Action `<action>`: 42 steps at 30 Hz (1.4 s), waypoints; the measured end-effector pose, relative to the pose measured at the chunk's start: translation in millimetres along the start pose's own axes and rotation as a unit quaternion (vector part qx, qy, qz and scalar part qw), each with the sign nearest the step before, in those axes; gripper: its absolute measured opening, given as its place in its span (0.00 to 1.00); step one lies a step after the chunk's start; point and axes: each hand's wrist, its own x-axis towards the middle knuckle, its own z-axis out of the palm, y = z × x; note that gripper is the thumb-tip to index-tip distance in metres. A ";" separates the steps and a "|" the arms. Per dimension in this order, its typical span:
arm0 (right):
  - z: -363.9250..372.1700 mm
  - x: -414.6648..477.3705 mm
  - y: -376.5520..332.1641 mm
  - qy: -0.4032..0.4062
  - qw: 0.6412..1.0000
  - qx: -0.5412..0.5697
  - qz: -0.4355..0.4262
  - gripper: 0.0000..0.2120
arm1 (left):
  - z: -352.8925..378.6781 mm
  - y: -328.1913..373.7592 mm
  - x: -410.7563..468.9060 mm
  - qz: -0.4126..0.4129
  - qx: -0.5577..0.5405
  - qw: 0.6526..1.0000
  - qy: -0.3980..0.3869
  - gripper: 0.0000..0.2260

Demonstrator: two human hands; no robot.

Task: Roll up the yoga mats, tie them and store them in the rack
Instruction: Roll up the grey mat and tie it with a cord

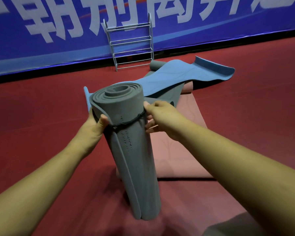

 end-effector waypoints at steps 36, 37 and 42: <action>-19.4 30.6 108.5 -0.101 0.956 -0.226 0.156 0.05 | 18.1 -103.3 -27.2 -0.359 0.153 0.917 -0.086 0.11; -19.4 32.0 110.1 -0.102 0.956 -0.230 0.151 0.06 | 17.4 -105.3 -27.4 -0.365 0.135 0.917 -0.091 0.11; -18.9 34.9 120.2 -0.096 0.953 -0.244 0.155 0.08 | 18.7 -115.8 -31.4 -0.350 0.187 0.913 -0.098 0.12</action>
